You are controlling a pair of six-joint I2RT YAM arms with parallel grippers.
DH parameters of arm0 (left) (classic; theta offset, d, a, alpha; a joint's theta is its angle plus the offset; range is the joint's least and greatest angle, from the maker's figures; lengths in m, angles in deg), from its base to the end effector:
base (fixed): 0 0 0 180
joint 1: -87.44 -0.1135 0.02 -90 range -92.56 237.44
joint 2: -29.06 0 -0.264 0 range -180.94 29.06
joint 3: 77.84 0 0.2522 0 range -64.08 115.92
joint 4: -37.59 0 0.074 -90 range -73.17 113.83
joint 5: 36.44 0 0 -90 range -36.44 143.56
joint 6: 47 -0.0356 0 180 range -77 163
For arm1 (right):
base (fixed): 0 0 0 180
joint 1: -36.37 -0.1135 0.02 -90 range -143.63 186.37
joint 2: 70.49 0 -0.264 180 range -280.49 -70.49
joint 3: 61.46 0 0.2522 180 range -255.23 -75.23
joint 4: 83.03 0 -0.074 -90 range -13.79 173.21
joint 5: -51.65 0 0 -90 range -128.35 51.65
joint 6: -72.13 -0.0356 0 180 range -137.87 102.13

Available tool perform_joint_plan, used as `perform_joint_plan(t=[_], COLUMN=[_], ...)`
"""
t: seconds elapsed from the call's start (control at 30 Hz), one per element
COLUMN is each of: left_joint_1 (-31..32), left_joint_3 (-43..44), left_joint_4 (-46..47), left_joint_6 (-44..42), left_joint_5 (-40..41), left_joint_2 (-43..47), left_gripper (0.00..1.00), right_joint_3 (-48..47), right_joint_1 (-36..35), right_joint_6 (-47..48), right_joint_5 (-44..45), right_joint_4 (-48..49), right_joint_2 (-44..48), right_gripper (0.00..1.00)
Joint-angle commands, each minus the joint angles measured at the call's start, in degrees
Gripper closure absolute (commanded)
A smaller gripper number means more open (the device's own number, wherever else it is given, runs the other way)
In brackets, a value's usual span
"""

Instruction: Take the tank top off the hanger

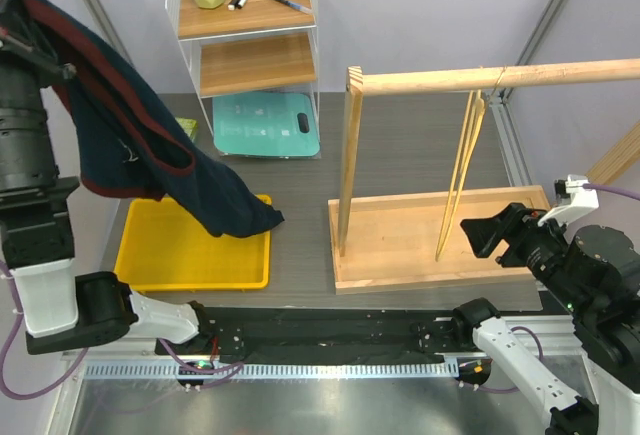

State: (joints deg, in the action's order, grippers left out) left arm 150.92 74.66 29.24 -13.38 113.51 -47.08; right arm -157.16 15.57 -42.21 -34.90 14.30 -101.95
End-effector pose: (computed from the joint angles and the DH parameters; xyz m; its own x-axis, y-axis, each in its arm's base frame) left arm 0.0502 -0.0315 0.7000 0.4818 -0.0317 -0.8757 -0.1768 0.9753 -0.1326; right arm 0.0085 0.0010 0.4438 -0.3934 0.2907 -0.8722 -0.1525 0.9149 0.3737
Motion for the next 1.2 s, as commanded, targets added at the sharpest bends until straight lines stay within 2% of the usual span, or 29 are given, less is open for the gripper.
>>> perform_joint_plan(t=[0.0,0.17,0.23,0.3,0.43,0.5,0.57,0.7,0.73,0.8,0.9,0.93,0.97,1.07,1.13,1.17], left_joint_1=[3.30,16.46,17.37,17.38,17.46,17.55,17.46,17.38,16.68,14.75,7.11,1.35,-1.14,-13.00,-19.68,-27.28], left_joint_3=[-1.19,-0.74,-3.28,-6.37,-10.93,-17.25,-24.43,-33.08,-34.05,-34.94,-31.35,-28.64,-27.57,-24.66,-23.52,-23.51], left_joint_4=[6.98,13.83,18.39,19.11,15.35,15.07,14.02,11.92,10.25,-0.27,-18.02,-23.20,-29.78,-37.12,-42.75,-44.24], left_joint_6=[-6.81,-16.82,-20.60,-21.84,-15.88,-12.89,-7.54,1.51,7.54,15.90,31.21,34.81,41.46,51.15,56.09,58.81], left_joint_5=[-3.26,-1.06,0.43,1.49,4.91,5.97,7.02,8.70,8.44,5.99,1.07,-1.03,-3.32,-11.05,-19.31,-22.03], left_joint_2=[2.48,4.85,6.52,6.88,7.32,8.19,10.04,12.76,13.29,13.91,10.85,9.88,8.83,5.48,4.86,5.12], left_gripper=[1.00,0.99,0.99,1.00,0.99,1.00,1.00,1.00,1.00,1.00,1.00,1.00,1.00,1.00,1.00,1.00], right_joint_3=[2.03,4.41,5.02,5.29,5.29,5.29,5.55,6.08,5.99,5.99,6.34,6.61,6.61,7.31,7.49,7.57], right_joint_1=[-0.21,-0.21,-0.21,-0.12,-0.12,-0.12,-0.12,-0.12,-0.21,-0.21,-0.21,-0.21,-0.21,-0.12,-0.21,-0.12], right_joint_6=[-0.36,-1.41,-1.68,-1.85,-2.29,-2.56,-2.73,-2.56,-2.56,-2.47,-2.64,-2.73,-2.56,-2.82,-2.82,-2.91], right_joint_5=[-1.94,-2.74,-4.76,-5.11,-5.20,-5.03,-5.02,-5.02,-4.94,-4.76,-4.94,-5.02,-5.02,-5.11,-5.11,-5.20], right_joint_4=[3.60,5.53,6.06,6.24,6.33,6.33,6.33,5.36,4.84,4.39,4.39,4.39,4.39,4.31,3.95,3.87], right_joint_2=[-0.97,-0.62,-0.53,-0.35,0.08,0.61,1.14,2.02,2.28,2.63,3.07,3.34,3.51,4.13,4.39,4.48], right_gripper=[0.26,0.26,0.26,0.26,0.26,0.26,0.26,0.26,0.26,0.26,0.26,0.26,0.26,0.26,0.26,0.25])
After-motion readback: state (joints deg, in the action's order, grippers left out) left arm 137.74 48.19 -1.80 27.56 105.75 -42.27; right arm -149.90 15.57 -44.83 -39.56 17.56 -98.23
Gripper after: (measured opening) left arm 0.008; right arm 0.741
